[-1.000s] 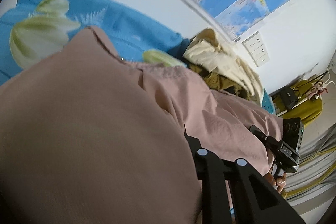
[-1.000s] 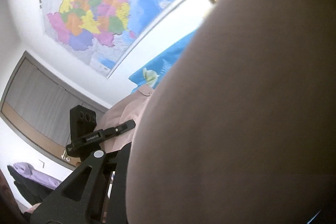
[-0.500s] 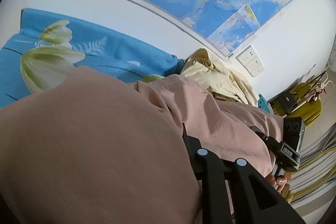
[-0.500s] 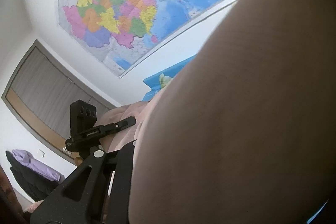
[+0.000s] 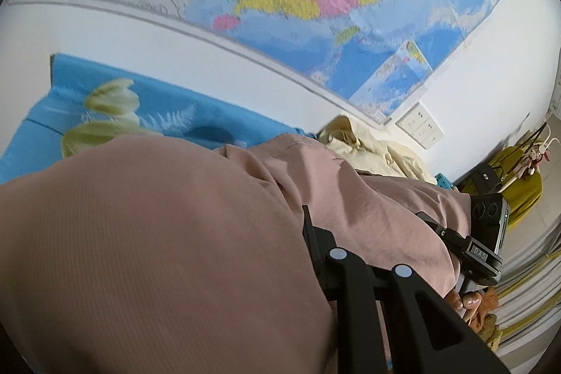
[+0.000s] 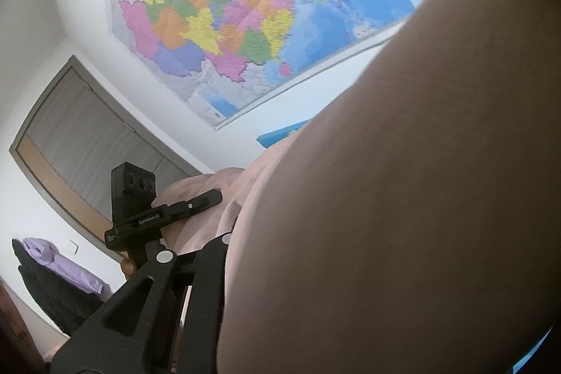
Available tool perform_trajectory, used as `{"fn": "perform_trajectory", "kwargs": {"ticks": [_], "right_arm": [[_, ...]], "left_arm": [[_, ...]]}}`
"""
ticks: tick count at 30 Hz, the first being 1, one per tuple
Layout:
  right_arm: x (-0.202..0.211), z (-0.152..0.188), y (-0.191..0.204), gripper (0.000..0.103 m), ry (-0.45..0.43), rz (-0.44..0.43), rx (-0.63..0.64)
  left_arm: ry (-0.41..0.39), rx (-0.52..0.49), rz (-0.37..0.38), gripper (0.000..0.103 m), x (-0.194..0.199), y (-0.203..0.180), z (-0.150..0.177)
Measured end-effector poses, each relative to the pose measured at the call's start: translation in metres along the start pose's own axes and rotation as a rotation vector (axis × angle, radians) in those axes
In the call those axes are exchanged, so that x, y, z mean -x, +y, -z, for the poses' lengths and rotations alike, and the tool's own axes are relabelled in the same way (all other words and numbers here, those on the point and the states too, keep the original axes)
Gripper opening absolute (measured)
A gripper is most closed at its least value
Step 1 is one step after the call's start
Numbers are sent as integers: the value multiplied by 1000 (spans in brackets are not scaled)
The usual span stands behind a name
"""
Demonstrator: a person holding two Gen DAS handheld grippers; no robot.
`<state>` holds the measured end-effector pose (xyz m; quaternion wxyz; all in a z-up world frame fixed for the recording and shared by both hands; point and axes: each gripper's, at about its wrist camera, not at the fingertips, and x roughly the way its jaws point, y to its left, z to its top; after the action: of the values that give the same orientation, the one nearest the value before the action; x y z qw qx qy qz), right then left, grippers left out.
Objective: Fold large clothes
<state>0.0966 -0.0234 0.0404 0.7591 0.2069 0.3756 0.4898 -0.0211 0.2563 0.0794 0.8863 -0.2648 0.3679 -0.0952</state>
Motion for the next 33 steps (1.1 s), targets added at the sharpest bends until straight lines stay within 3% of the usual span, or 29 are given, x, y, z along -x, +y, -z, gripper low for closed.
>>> {"fn": "perform_trajectory", "kwargs": {"ticks": [17,33], "right_arm": [[-95,-52,32,17,63,-89,65],[-164,-51,46,17,146,-107,72]], "left_arm": [[-123,30,-149,16,50,51,-73],[-138,99,-231,16,61,117,-104]]}}
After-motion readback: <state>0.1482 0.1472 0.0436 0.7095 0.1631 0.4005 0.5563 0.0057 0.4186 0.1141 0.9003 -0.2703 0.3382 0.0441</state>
